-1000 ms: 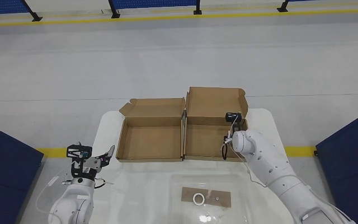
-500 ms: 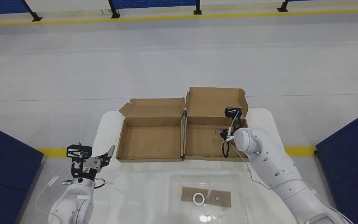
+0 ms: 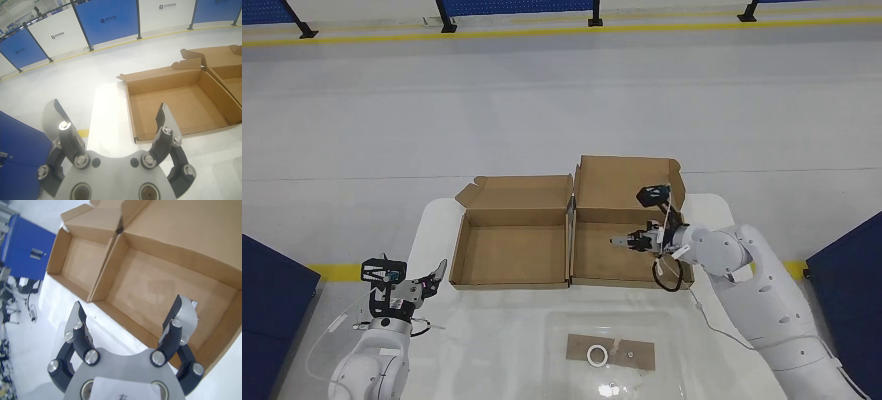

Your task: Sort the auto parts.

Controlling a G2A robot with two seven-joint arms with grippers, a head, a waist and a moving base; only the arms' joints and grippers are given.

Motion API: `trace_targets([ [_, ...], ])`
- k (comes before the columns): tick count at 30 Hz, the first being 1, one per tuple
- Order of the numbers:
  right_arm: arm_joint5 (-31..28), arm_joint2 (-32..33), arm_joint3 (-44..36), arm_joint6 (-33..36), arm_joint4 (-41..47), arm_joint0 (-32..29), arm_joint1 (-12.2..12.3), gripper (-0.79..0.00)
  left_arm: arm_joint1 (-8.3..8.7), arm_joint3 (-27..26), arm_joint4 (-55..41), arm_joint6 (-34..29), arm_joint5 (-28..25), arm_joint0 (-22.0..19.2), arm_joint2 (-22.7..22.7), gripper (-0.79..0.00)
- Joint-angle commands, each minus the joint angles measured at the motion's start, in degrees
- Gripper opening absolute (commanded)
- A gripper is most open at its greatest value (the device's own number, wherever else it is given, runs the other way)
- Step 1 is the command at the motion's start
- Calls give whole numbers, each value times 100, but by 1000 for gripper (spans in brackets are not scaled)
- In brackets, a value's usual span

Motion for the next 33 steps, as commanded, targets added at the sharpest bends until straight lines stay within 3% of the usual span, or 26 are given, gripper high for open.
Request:
trace_targets([
  [1, 75, -6, 9, -20, -13, 4, -2, 0, 0, 0, 0, 0, 0, 0, 0, 0],
  [7, 75, -6, 9, -20, -13, 4, -2, 0, 0, 0, 0, 0, 0, 0, 0, 0],
  [10, -318, -80, -266, -63, 18, -60, 1, 0, 0, 0, 0, 0, 0, 0, 0, 0],
  [18, -1950, -158, -1567, 1684, -248, -202, 203, 0, 0, 0, 0, 0, 0, 0, 0, 0],
  [23, -1874, -576, -2087, 1937, -223, -231, 385, 0, 0, 0, 0, 0, 0, 0, 0, 0],
  [33, -1896, -595, -2108, 1914, -228, -243, 385, 0, 0, 0, 0, 0, 0, 0, 0, 0],
])
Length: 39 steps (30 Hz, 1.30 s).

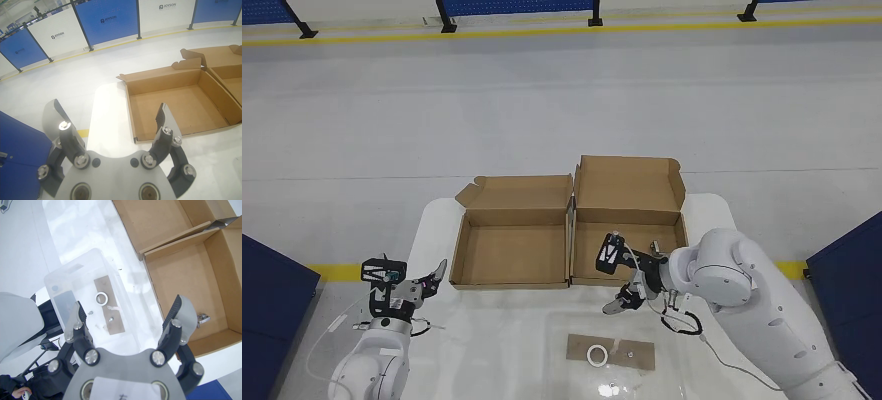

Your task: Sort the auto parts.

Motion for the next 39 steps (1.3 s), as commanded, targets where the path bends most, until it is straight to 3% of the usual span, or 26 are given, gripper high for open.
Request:
trace_targets([
  [1, -77, -106, -106, -78, -97, -40, 10, 0, 0, 0, 0, 0, 0, 0, 0, 0],
  [6, 80, -715, -598, 81, -220, 50, 279, 0, 0, 0, 0, 0, 0, 0, 0, 0],
  [16, 1080, -2751, -1177, 1082, 223, 1445, 1119, 0, 0, 0, 0, 0, 0, 0, 0, 0],
  [23, 1084, -2830, -1168, 1082, 33, 1423, 1124, 0, 0, 0, 0, 0, 0, 0, 0, 0],
  [26, 1084, -3252, -1158, 1082, -318, 1438, 1117, 0, 0, 0, 0, 0, 0, 0, 0, 0],
  [37, 1083, -4657, -596, 1082, -142, 2213, 1005, 0, 0, 0, 0, 0, 0, 0, 0, 0],
  [39, 1083, -4657, -596, 1082, -142, 2213, 1005, 0, 0, 0, 0, 0, 0, 0, 0, 0],
])
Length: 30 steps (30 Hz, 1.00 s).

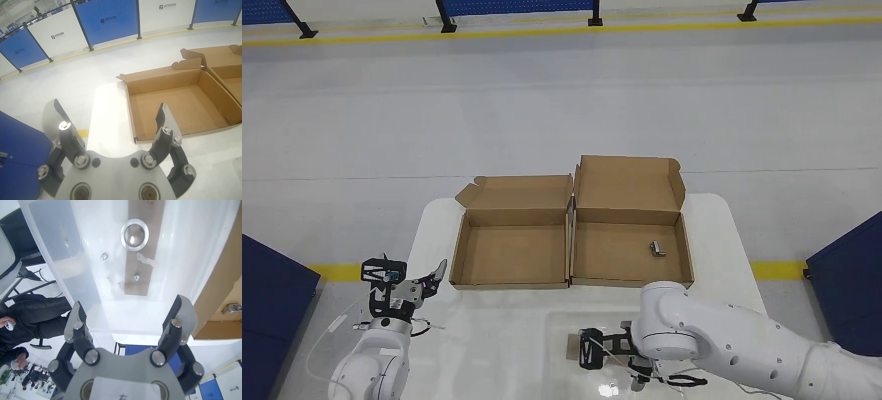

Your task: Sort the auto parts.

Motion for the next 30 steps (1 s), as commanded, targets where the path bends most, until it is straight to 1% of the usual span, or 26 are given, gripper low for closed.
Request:
trace_targets([
  [1, -1, 37, -4, 0, -4, -5, 2, 0, 0, 0, 0, 0, 0, 0, 0, 0],
  [5, -1, 37, -4, 0, -4, -5, 2, 0, 0, 0, 0, 0, 0, 0, 0, 0],
  [8, 10, -79, 97, -131, -377, -136, -19, 0, 0, 0, 0, 0, 0, 0, 0, 0],
  [18, -56, -307, 606, -440, -928, -284, -252, 0, 0, 0, 0, 0, 0, 0, 0, 0],
  [24, -56, -307, 606, -440, -928, -284, -252, 0, 0, 0, 0, 0, 0, 0, 0, 0],
  [28, -144, -323, 746, -708, -1092, -411, -258, -3, 0, 0, 0, 0, 0, 0, 0, 0],
  [29, -160, -308, 784, -740, -1082, -425, -262, -157, 0, 0, 0, 0, 0, 0, 0, 0],
  [30, -181, -298, 819, -756, -1080, -437, -267, -179, 0, 0, 0, 0, 0, 0, 0, 0],
])
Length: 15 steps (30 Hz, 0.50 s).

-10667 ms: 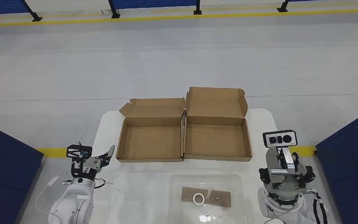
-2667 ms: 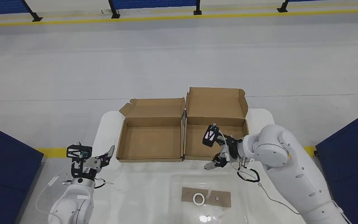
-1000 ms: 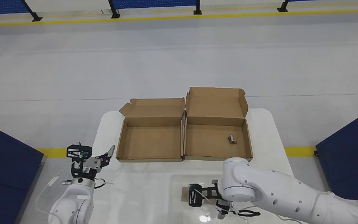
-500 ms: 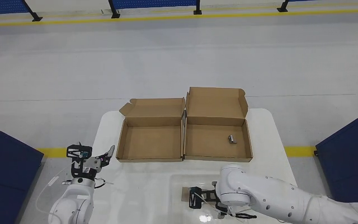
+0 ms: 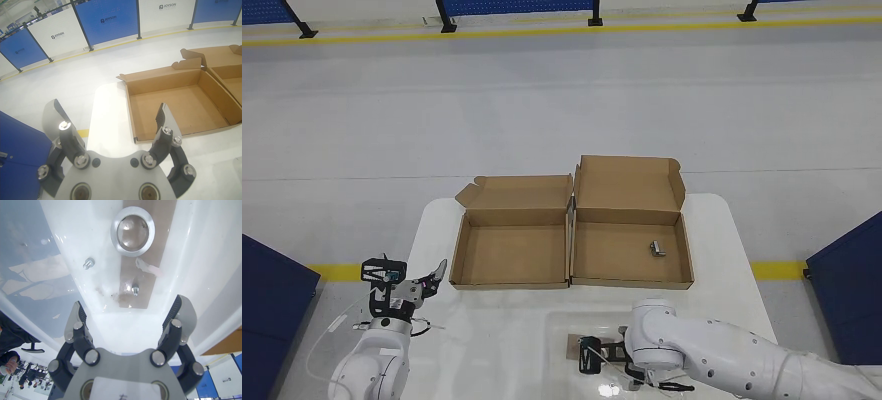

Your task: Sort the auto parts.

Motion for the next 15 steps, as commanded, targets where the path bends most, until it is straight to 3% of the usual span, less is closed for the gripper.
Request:
trace_targets([
  [1, -28, 26, 66, -30, 9, -19, -11, -157, 0, 0, 0, 0, 0, 0, 0, 0],
  [6, -19, 85, 217, -78, 6, -63, -48, -231, 0, 0, 0, 0, 0, 0, 0, 0],
  [8, 12, 108, 254, -86, -22, -80, -63, -351, 0, 0, 0, 0, 0, 0, 0, 0],
  [10, 24, 133, 285, -100, -43, -98, -75, -397, 0, 0, 0, 0, 0, 0, 0, 0],
  [15, 33, 187, 320, -90, -98, -143, -98, -406, 0, 0, 0, 0, 0, 0, 0, 0],
])
